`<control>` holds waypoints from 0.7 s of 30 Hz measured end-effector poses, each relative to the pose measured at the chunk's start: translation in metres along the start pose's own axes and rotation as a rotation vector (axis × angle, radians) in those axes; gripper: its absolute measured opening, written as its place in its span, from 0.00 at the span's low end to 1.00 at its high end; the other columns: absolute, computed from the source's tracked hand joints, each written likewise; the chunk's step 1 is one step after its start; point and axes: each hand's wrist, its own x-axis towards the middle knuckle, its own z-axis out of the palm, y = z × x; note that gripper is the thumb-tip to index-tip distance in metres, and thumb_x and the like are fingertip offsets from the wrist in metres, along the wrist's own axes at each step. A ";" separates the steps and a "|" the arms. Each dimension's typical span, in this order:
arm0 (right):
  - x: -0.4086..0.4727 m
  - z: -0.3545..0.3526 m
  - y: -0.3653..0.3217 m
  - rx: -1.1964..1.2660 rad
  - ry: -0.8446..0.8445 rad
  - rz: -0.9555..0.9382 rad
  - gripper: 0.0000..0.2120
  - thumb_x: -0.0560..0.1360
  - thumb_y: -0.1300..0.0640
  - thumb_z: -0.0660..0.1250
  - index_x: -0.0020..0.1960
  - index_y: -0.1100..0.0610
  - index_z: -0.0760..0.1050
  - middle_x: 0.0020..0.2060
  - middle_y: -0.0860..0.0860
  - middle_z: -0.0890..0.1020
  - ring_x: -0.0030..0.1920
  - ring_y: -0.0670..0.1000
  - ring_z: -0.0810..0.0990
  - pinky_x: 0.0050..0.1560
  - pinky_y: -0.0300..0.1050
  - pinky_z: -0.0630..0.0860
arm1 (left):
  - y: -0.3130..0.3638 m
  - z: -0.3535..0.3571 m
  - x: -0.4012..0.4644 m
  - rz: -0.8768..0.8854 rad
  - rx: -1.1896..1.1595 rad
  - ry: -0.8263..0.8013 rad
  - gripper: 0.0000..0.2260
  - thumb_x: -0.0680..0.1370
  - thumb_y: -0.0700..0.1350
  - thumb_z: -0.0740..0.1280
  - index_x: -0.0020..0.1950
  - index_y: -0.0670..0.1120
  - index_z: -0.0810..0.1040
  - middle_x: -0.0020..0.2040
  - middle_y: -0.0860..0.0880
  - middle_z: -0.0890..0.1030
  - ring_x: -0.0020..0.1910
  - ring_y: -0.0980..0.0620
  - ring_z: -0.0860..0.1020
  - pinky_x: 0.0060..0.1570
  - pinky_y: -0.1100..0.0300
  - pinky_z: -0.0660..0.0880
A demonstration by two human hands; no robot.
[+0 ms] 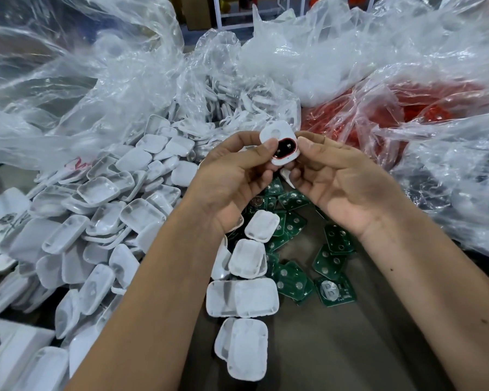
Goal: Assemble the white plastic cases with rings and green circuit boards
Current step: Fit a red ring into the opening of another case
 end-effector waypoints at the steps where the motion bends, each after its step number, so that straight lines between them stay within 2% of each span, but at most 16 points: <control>1: 0.000 0.000 0.001 0.033 -0.015 0.002 0.10 0.70 0.64 0.73 0.51 0.59 0.82 0.45 0.56 0.87 0.41 0.51 0.84 0.43 0.39 0.81 | 0.000 -0.001 0.000 -0.019 -0.025 -0.017 0.05 0.74 0.37 0.73 0.44 0.45 0.80 0.44 0.43 0.82 0.39 0.51 0.78 0.35 0.66 0.76; 4: 0.001 0.001 0.002 0.098 -0.076 -0.021 0.07 0.71 0.65 0.72 0.50 0.60 0.82 0.46 0.57 0.87 0.43 0.51 0.85 0.45 0.39 0.81 | 0.001 -0.002 0.001 -0.060 -0.110 -0.063 0.05 0.69 0.39 0.74 0.42 0.46 0.80 0.42 0.46 0.84 0.38 0.53 0.80 0.37 0.66 0.77; 9: 0.001 0.001 0.003 0.061 -0.106 -0.130 0.08 0.72 0.65 0.72 0.51 0.61 0.83 0.45 0.57 0.87 0.41 0.52 0.84 0.47 0.42 0.82 | -0.001 0.001 0.002 -0.065 -0.188 -0.046 0.07 0.70 0.38 0.74 0.46 0.44 0.81 0.42 0.46 0.85 0.38 0.53 0.81 0.37 0.67 0.79; 12: 0.002 0.002 0.004 -0.209 0.062 -0.389 0.09 0.71 0.66 0.76 0.51 0.60 0.83 0.40 0.55 0.87 0.40 0.52 0.85 0.46 0.45 0.83 | -0.008 0.007 0.004 0.015 -0.127 0.111 0.06 0.75 0.36 0.75 0.49 0.42 0.81 0.45 0.42 0.86 0.40 0.50 0.84 0.40 0.63 0.82; 15: 0.002 0.003 0.007 -0.626 0.215 -0.685 0.08 0.74 0.65 0.78 0.51 0.57 0.84 0.38 0.49 0.88 0.38 0.46 0.86 0.41 0.39 0.81 | -0.012 0.013 0.003 0.082 -0.109 0.125 0.10 0.75 0.38 0.76 0.54 0.37 0.81 0.48 0.39 0.86 0.45 0.45 0.86 0.46 0.58 0.84; 18: -0.002 0.005 0.010 -0.882 0.186 -0.812 0.07 0.74 0.63 0.78 0.51 0.57 0.84 0.38 0.44 0.87 0.37 0.41 0.85 0.39 0.31 0.78 | -0.015 0.017 0.000 0.107 -0.113 0.094 0.18 0.75 0.39 0.76 0.61 0.32 0.79 0.49 0.39 0.86 0.46 0.46 0.86 0.48 0.58 0.83; 21: -0.005 0.007 0.009 -0.920 0.130 -0.843 0.06 0.75 0.63 0.77 0.51 0.58 0.83 0.40 0.43 0.87 0.39 0.40 0.86 0.41 0.32 0.79 | -0.013 0.016 0.001 0.087 -0.152 0.097 0.13 0.76 0.38 0.75 0.57 0.32 0.81 0.51 0.37 0.86 0.47 0.46 0.87 0.47 0.58 0.84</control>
